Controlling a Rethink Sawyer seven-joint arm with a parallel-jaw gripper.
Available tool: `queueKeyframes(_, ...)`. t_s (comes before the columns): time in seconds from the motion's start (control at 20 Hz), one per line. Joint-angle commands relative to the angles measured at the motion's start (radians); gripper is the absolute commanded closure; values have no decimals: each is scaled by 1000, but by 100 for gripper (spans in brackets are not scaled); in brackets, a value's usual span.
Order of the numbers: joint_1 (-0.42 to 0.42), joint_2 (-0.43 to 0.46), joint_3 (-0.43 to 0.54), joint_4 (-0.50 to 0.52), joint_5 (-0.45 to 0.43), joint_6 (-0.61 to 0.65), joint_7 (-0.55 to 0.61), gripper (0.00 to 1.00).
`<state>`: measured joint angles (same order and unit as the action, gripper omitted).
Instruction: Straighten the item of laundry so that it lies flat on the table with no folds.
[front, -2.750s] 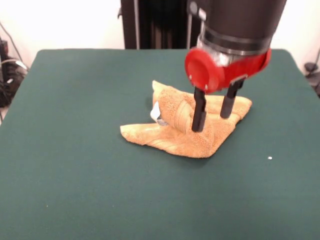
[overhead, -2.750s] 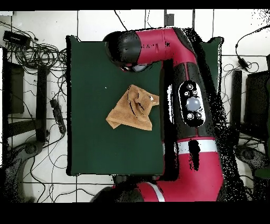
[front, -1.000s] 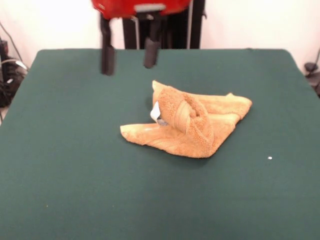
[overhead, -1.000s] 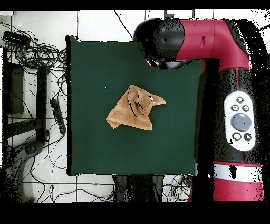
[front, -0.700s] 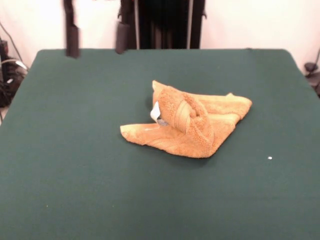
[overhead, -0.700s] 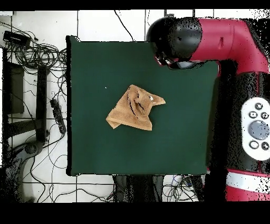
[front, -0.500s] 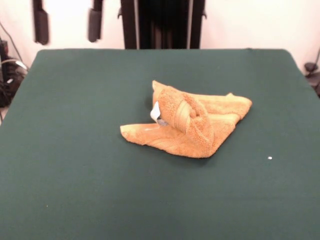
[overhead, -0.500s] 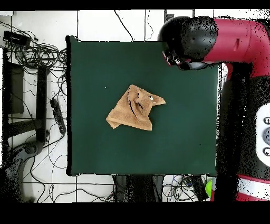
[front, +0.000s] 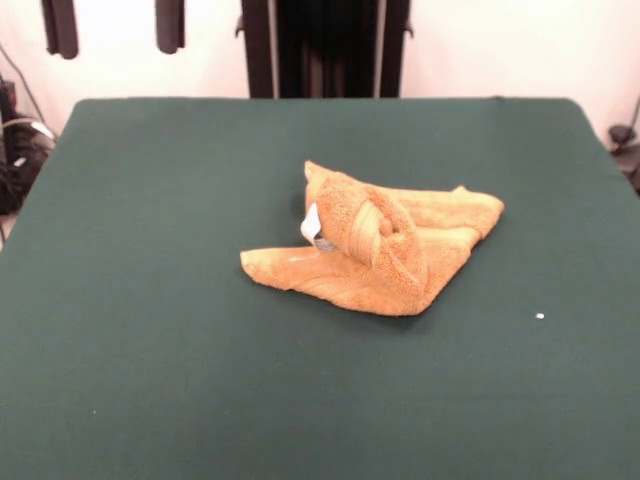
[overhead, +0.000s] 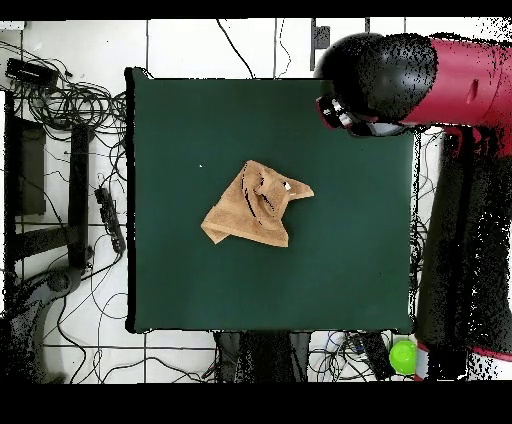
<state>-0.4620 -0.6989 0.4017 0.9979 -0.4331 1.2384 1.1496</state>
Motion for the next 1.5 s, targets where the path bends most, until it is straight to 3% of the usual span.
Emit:
queueKeyframes(0.05,8,2,109,278,55,-60,-187,0)
queueKeyframes(1.0,-2,-84,81,632,110,-373,30,0)
queueKeyframes(1.5,21,-75,46,761,138,-526,151,0)
